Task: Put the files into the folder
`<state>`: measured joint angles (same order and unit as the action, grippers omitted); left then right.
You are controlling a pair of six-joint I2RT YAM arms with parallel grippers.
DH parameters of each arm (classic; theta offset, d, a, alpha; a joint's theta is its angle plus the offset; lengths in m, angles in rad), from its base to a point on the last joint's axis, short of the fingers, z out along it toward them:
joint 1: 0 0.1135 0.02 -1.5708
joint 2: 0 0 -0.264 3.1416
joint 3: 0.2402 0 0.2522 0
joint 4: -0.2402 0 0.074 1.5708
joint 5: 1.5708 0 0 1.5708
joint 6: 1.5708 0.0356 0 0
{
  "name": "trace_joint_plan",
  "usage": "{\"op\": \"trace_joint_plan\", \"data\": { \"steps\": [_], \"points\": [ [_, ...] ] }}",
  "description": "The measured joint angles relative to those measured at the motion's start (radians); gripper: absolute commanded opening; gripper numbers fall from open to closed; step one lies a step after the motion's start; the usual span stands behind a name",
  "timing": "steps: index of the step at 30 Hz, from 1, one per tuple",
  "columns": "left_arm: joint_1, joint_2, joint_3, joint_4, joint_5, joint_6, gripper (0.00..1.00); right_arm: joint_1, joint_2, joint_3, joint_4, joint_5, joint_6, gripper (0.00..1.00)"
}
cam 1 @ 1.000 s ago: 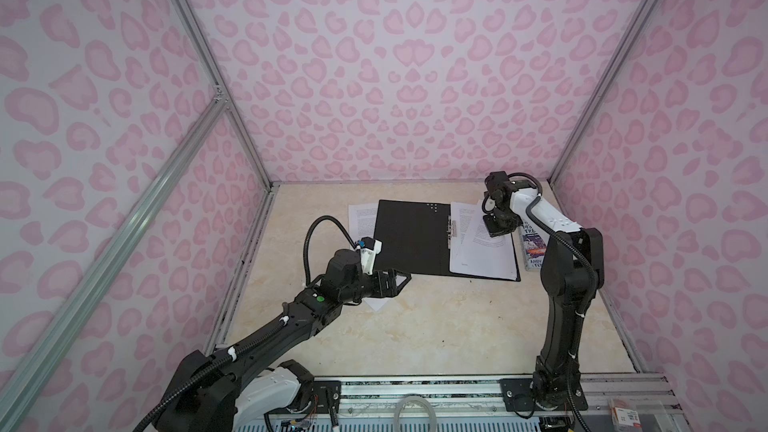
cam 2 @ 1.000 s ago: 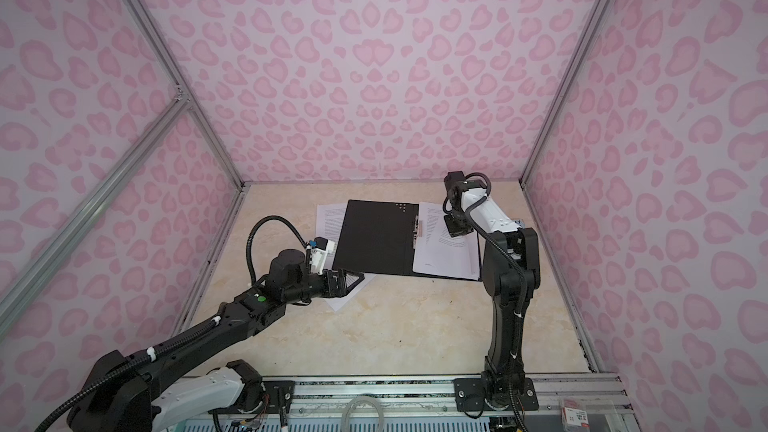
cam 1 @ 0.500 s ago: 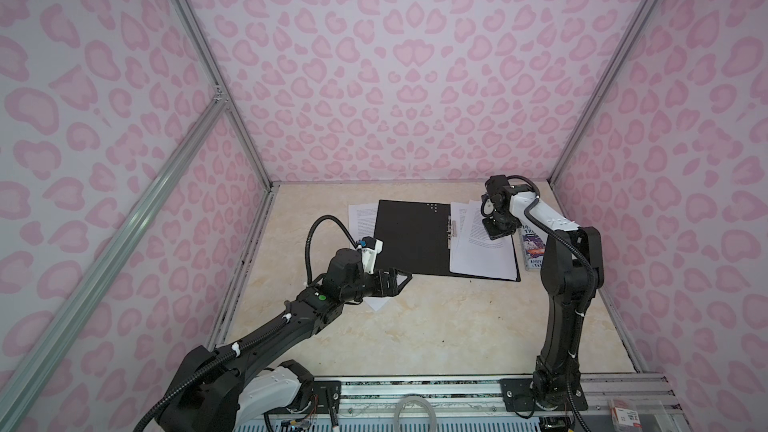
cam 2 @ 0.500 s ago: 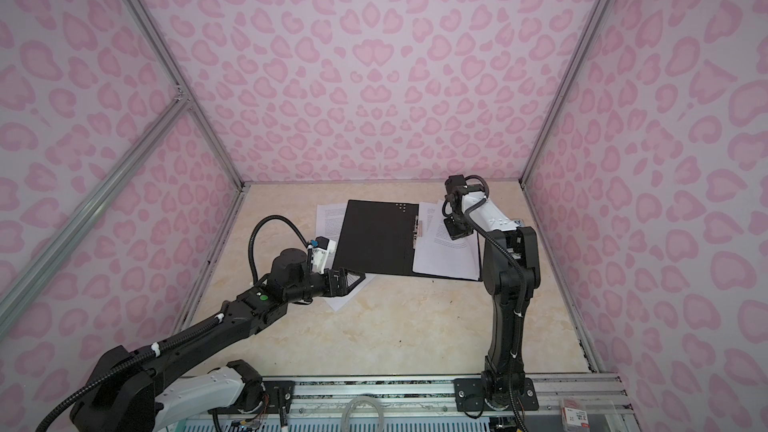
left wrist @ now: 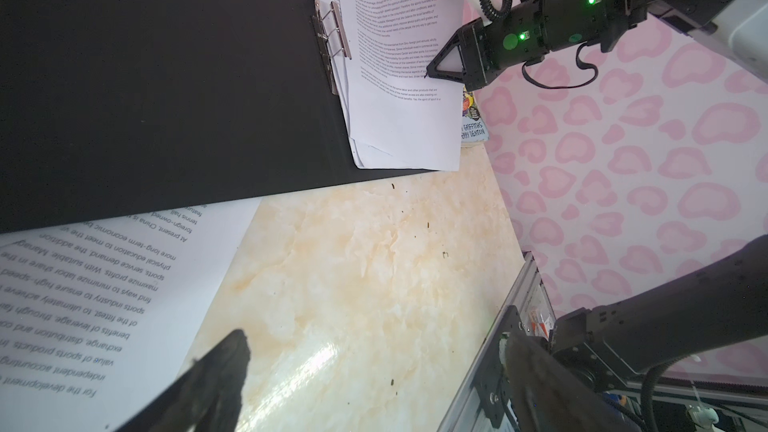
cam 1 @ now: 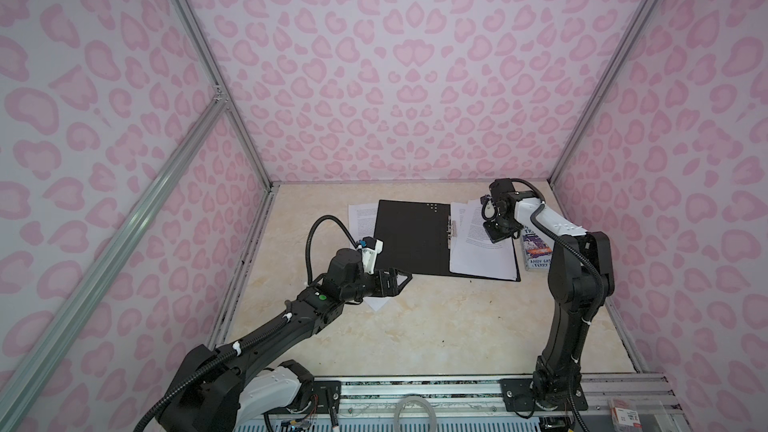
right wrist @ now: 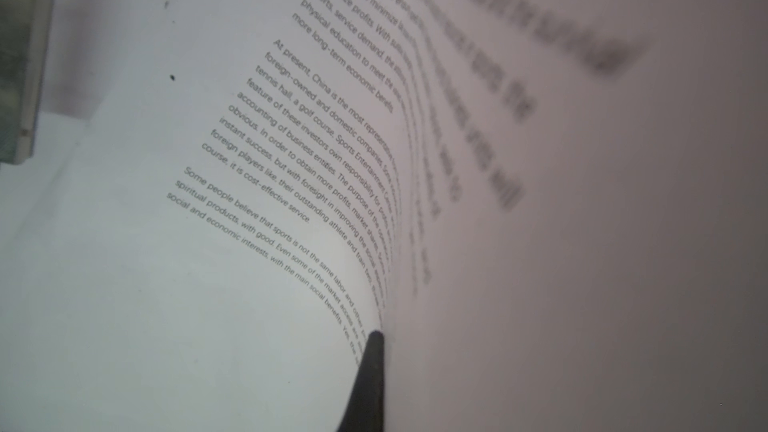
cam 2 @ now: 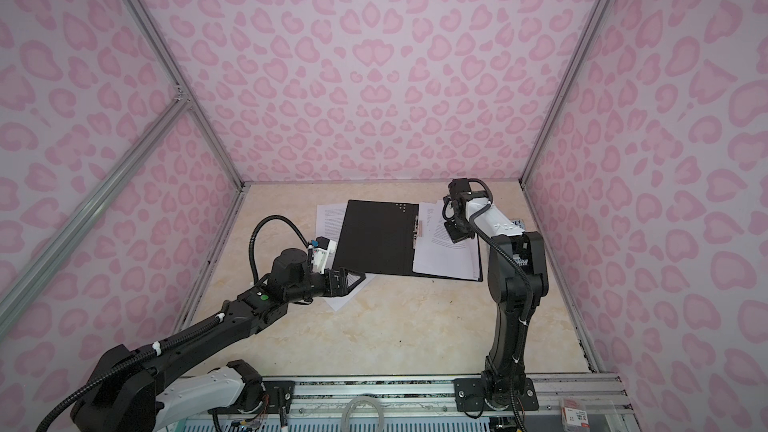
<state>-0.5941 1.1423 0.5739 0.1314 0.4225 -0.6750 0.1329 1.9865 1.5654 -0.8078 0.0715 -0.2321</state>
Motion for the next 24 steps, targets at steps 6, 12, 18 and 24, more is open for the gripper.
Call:
{"op": "trace_joint_plan", "data": {
  "steps": [6, 12, 18, 24],
  "points": [
    [0.0, 0.007, 0.0, 0.005, 0.001, -0.006, 0.97, -0.003, -0.022, -0.03, 0.031, -0.029, -0.061, 0.0],
    [0.0, 0.012, 0.0, 0.007, 0.005, -0.006, 0.97, -0.029, -0.047, -0.066, 0.06, -0.094, -0.12, 0.0],
    [0.0, 0.023, 0.0, 0.016, 0.01, -0.006, 0.97, -0.034, -0.067, -0.111, 0.077, -0.151, -0.173, 0.0],
    [0.0, 0.038, 0.0, 0.02, 0.019, -0.014, 0.97, -0.037, -0.073, -0.115, 0.085, -0.193, -0.19, 0.0]
  ]
}}
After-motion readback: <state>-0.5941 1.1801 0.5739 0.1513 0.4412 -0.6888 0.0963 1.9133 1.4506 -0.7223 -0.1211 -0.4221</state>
